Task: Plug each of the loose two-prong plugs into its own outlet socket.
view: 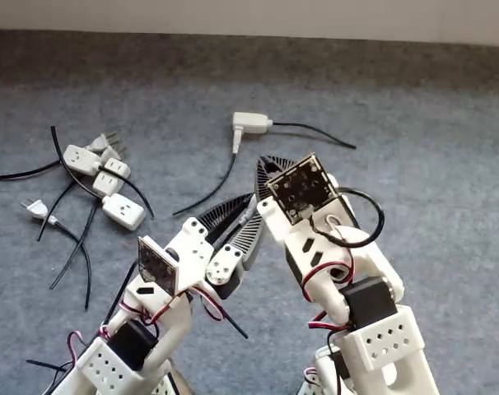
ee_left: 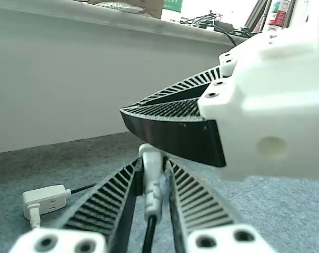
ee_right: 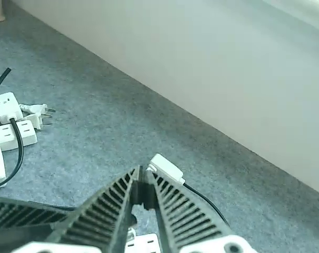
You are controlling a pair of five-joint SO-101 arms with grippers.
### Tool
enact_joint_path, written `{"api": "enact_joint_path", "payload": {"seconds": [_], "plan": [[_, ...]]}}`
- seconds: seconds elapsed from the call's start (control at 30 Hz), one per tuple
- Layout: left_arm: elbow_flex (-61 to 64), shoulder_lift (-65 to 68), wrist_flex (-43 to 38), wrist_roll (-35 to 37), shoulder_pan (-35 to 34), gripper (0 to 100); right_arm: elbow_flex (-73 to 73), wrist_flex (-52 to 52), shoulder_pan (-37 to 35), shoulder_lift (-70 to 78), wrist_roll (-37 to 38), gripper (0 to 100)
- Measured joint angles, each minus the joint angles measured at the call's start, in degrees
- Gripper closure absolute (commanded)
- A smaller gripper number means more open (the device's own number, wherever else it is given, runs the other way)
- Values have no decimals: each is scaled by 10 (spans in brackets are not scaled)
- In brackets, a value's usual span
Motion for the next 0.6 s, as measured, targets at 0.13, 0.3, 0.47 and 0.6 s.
{"api": "enact_joint_path", "payload": {"seconds": [0.13, 0.3, 0.47, 0.6], "plan": [[0, 0, -1, -2, 0, 995, 4, -2, 9, 0, 0, 991], [0, -4, -4, -1, -7, 995, 25, 4, 40, 11, 5, 991], [0, -4, 3, -3, -4, 995, 4, 5, 47, 13, 7, 991], [0, -4, 21, -3, -4, 995, -88, 47, 71, 12, 7, 991]]}}
